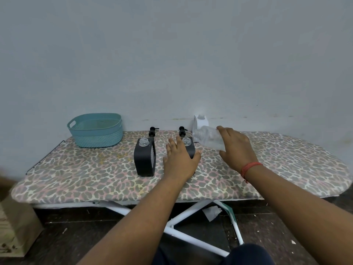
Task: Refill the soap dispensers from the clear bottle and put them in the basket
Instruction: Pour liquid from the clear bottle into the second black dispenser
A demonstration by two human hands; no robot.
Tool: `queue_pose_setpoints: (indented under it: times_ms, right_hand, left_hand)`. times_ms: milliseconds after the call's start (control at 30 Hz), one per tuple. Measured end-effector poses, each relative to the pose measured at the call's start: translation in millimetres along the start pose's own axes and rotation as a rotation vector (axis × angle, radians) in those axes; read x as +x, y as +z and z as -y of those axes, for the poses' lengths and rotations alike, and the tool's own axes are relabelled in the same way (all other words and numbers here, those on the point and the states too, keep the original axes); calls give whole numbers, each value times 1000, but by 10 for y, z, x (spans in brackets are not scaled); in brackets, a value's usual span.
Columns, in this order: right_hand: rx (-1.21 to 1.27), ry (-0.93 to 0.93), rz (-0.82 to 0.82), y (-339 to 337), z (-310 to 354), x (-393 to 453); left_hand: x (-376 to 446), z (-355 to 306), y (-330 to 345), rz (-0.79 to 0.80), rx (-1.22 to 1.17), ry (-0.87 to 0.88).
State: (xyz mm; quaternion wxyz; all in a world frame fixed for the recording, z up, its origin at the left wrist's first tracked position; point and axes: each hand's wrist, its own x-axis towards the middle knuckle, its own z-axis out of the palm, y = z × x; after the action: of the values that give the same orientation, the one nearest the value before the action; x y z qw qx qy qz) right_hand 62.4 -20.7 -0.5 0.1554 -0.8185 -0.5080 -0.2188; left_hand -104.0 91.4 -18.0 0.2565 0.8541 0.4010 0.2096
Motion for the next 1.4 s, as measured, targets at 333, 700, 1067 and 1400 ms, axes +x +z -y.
queue_pose_setpoints:
  times_ms: [333, 700, 1067, 1400]
  right_hand:
    - [-107, -55, 31, -23, -4, 71]
    - [-166, -103, 39, -123, 2, 131]
    - [-242, -152, 32, -208, -11, 158]
    - [-297, -194, 35, -264, -25, 210]
  left_hand:
    - [11, 22, 35, -2, 48, 0]
    - [19, 37, 54, -3, 61, 0]
    - [11, 29, 46, -4, 64, 0]
    - [-3, 19, 36, -3, 73, 4]
